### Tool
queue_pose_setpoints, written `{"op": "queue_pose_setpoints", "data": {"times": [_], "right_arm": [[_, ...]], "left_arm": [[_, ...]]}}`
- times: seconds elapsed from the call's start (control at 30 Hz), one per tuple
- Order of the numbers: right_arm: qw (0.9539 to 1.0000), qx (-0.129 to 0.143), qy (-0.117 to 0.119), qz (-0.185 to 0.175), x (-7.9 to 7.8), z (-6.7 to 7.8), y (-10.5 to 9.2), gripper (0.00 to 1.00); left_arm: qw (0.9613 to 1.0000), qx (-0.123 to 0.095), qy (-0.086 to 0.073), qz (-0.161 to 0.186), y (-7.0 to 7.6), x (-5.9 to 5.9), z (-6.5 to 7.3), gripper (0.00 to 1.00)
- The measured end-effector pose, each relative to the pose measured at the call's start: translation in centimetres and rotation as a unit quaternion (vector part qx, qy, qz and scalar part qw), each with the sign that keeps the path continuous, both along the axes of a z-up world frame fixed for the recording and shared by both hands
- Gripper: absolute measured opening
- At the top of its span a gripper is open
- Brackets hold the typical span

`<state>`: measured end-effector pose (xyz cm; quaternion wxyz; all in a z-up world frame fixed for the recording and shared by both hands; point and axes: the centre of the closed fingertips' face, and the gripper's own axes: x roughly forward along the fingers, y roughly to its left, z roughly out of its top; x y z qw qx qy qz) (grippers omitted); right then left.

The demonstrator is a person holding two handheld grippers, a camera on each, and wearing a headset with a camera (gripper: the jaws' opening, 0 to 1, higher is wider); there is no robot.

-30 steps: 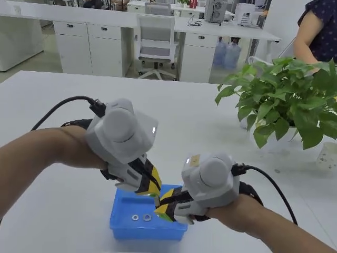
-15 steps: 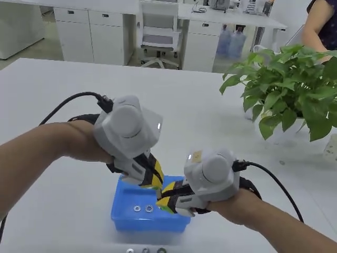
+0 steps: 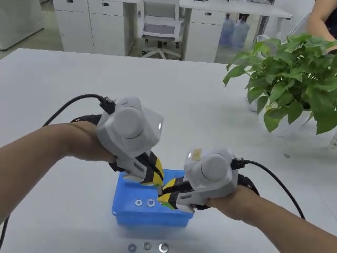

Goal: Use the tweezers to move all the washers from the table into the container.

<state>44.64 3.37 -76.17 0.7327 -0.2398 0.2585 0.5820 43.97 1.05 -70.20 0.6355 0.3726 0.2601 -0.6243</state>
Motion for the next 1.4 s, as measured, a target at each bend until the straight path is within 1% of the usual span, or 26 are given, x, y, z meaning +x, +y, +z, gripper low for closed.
{"op": "queue_pose_setpoints", "data": {"times": [0.1,0.37,0.57,0.6,0.67,0.73,0.77,0.83,0.97,1.07,1.4], "right_arm": [[1.0000,-0.003,0.000,0.001,0.1,-0.4,0.0,0.10],[1.0000,-0.009,0.003,0.003,0.4,-1.3,-0.2,0.10],[0.9999,-0.010,0.003,0.005,0.5,-1.7,-0.3,0.10],[0.9999,-0.012,-0.002,0.008,0.5,-1.8,-0.4,0.10],[0.9999,-0.014,-0.002,0.008,0.5,-1.9,-0.4,0.10],[0.9999,-0.015,-0.003,0.009,0.5,-2.0,-0.4,0.10],[0.9998,-0.015,-0.009,0.010,0.6,-2.0,-0.4,0.10],[0.9998,-0.016,-0.005,0.009,0.5,-2.1,-0.4,0.10],[0.9998,-0.016,-0.007,0.010,0.6,-2.1,-0.4,0.10],[0.9999,-0.014,-0.004,0.007,0.6,-2.2,-0.4,0.11],[0.9996,-0.023,-0.011,0.013,0.5,-1.9,-0.6,0.11]], "left_arm": [[1.0000,0.000,0.001,0.001,0.0,0.1,-0.5,0.07],[1.0000,0.002,0.004,0.003,-0.2,0.5,-1.3,0.07],[1.0000,0.001,0.001,0.004,-0.2,0.5,-1.7,0.07],[1.0000,0.000,-0.001,0.004,-0.2,0.5,-1.8,0.07],[1.0000,0.000,-0.001,0.005,-0.3,0.5,-1.9,0.07],[1.0000,0.000,-0.003,0.004,-0.3,0.6,-2.0,0.07],[1.0000,0.001,-0.004,0.003,-0.4,0.6,-2.0,0.07],[1.0000,0.002,-0.003,0.002,-0.4,0.5,-2.1,0.07],[1.0000,0.000,-0.002,0.004,-0.4,0.6,-2.1,0.07],[1.0000,0.000,-0.002,0.005,-0.4,0.6,-2.1,0.07],[1.0000,0.001,-0.006,0.002,-0.4,0.5,-1.8,0.07]]}}
